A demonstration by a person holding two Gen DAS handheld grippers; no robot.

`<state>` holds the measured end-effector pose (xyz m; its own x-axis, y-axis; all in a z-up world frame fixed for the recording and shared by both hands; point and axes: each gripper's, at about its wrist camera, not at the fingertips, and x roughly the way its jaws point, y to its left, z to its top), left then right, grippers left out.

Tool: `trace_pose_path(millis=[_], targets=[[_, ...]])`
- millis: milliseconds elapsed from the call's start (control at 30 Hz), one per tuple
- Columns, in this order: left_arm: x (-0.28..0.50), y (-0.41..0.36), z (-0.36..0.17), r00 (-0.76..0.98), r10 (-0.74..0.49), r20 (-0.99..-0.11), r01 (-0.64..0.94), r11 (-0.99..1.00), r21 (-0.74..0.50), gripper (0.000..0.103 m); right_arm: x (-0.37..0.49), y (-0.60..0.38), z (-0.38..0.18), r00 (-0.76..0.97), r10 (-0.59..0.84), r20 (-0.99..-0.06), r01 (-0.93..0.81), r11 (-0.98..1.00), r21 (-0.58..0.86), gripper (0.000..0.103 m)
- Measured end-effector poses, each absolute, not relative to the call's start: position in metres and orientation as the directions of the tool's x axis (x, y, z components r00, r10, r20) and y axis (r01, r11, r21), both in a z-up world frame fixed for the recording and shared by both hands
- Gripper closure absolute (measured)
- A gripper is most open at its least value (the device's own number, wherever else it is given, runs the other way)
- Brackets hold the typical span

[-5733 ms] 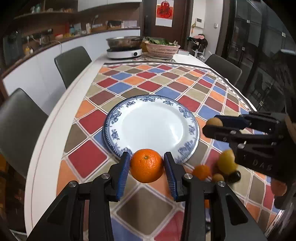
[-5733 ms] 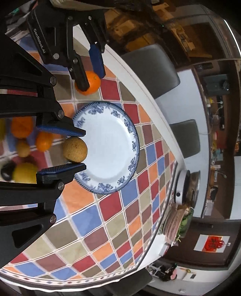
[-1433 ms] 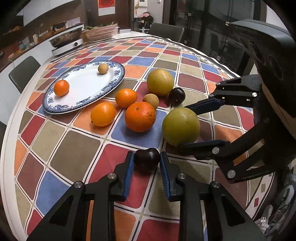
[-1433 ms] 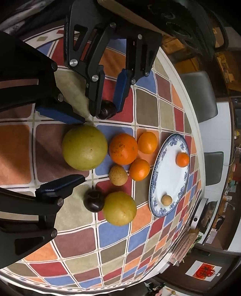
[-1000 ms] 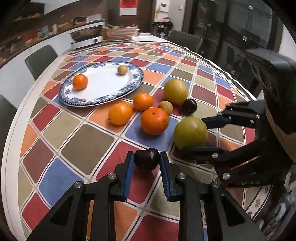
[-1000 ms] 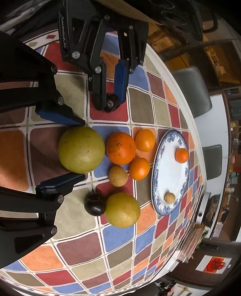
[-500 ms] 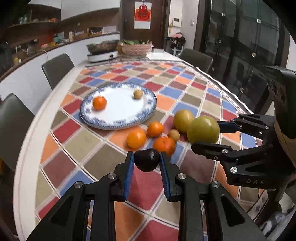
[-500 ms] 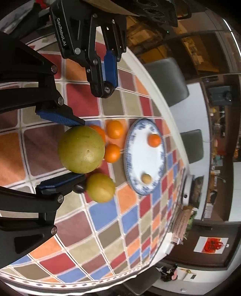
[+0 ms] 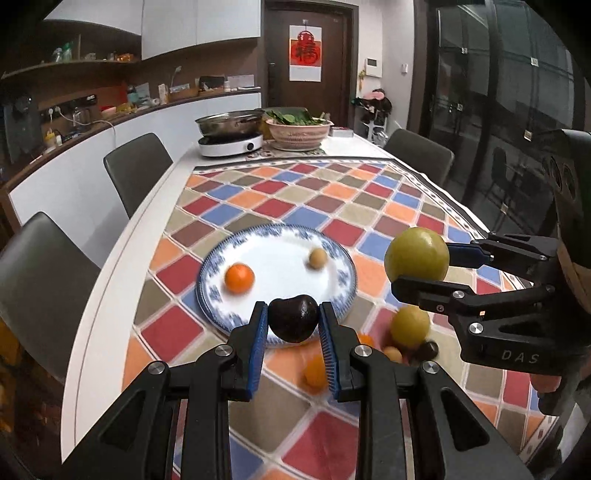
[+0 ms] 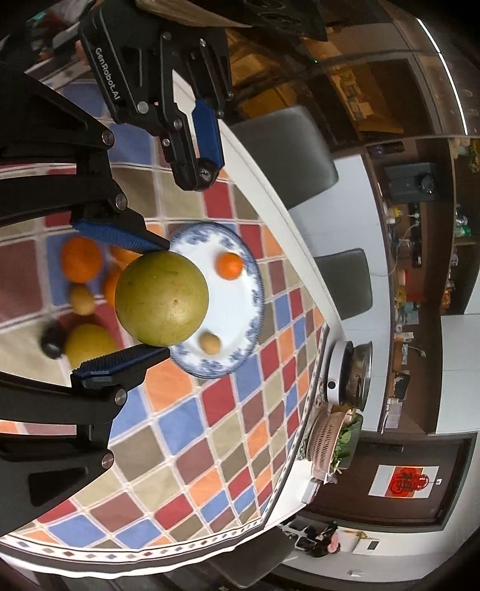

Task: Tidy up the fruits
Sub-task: 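Carry the plum and pomelo onto the plate and open both tools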

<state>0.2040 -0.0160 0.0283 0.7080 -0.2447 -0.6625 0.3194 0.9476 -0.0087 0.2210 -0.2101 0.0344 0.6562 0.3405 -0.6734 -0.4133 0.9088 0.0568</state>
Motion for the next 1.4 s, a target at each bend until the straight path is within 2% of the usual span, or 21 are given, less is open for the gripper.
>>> trace_pose_path(millis=[333, 833, 1333, 1400], targets=[[0.275, -0.009, 0.025, 0.687, -0.235, -0.687, 0.318, 0.948, -0.005, 0.075, 0.290, -0.198, 0.041, 0.639, 0.330, -0.695, -0.406, 0.912, 0.060, 0.052], [0.380, 0.002, -0.025, 0.558, -0.226, -0.798, 0.262, 0.961, -0.089, 0.075, 0.391, -0.179, -0.007, 0.552, 0.278, -0.786, -0.362, 0.929, 0.075, 0.052], [0.415, 0.001, -0.068, 0.466, -0.155, -0.871, 0.228, 0.972, -0.051, 0.075, 0.418, -0.171, -0.045, 0.479, 0.247, -0.842, -0.346, 0.935, 0.077, 0.052], [0.416, 0.001, -0.069, 0.459, -0.155, -0.874, 0.227, 0.972, -0.054, 0.070, 0.419, -0.171, -0.046, 0.477, 0.249, -0.843, -0.343, 0.936, 0.083, 0.052]])
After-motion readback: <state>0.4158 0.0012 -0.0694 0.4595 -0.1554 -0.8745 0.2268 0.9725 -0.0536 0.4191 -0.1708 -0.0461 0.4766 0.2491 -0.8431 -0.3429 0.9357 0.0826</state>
